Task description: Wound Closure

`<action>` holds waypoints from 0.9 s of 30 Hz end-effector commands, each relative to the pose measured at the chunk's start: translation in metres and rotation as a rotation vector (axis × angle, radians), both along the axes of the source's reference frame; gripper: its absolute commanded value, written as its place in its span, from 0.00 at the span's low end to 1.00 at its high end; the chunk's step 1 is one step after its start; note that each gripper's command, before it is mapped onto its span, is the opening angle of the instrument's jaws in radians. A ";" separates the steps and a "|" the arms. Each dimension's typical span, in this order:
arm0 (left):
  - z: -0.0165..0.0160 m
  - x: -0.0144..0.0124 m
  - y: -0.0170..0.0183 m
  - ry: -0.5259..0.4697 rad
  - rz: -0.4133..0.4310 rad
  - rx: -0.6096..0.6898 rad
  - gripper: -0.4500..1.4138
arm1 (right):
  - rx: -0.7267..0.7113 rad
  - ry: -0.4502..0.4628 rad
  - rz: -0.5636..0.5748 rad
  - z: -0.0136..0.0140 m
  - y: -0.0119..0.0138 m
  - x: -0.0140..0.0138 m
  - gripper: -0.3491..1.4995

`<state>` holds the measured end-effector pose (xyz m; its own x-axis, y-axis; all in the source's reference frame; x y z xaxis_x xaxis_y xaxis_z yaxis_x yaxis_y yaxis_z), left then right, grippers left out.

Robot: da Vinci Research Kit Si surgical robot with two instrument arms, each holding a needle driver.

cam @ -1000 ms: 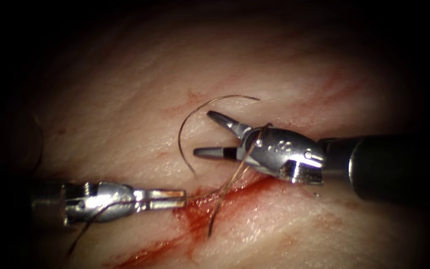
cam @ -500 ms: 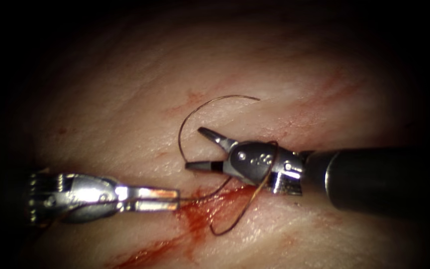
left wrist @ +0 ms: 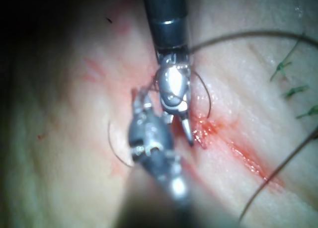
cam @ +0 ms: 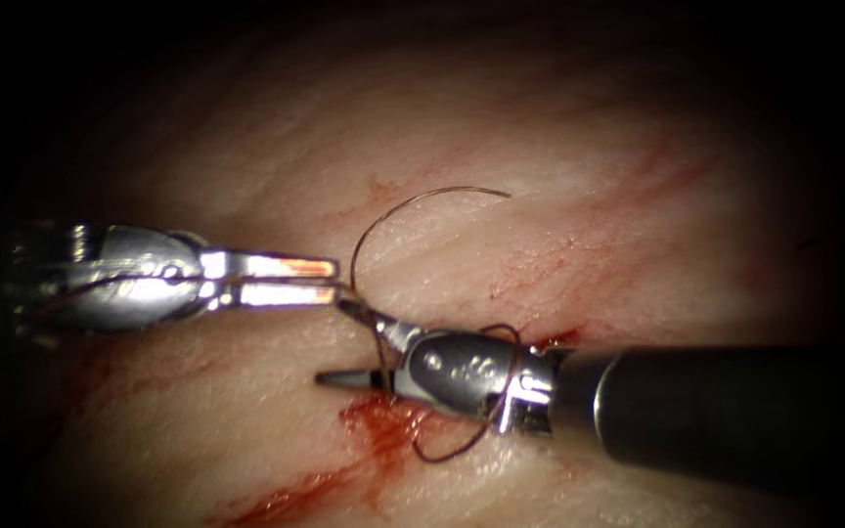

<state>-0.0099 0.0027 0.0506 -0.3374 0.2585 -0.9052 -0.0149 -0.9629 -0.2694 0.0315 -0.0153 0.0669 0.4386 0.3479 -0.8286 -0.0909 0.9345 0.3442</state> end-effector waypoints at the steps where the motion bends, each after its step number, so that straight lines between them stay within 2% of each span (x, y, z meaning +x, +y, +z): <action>1: 0.0013 -0.0007 0.0001 -0.002 -0.001 0.000 0.00 | 0.007 0.011 -0.018 0.0004 -0.0008 0.0007 0.98; 9: 0.0068 -0.0037 0.0020 -0.005 -0.005 -0.026 0.00 | -0.005 0.062 -0.063 0.0000 -0.0012 0.0007 0.98; 14: 0.0106 -0.0037 0.0023 0.000 -0.006 -0.015 0.00 | -0.010 0.116 -0.063 -0.0010 -0.0018 0.0002 0.98; 22: 0.0164 -0.0032 -0.0001 0.009 0.007 0.005 0.00 | -0.023 0.225 -0.003 -0.0038 -0.0007 -0.0007 0.97; 27: 0.0177 -0.0038 -0.0018 -0.005 0.021 0.015 0.00 | -0.035 0.280 0.039 -0.0049 0.0002 -0.0008 0.94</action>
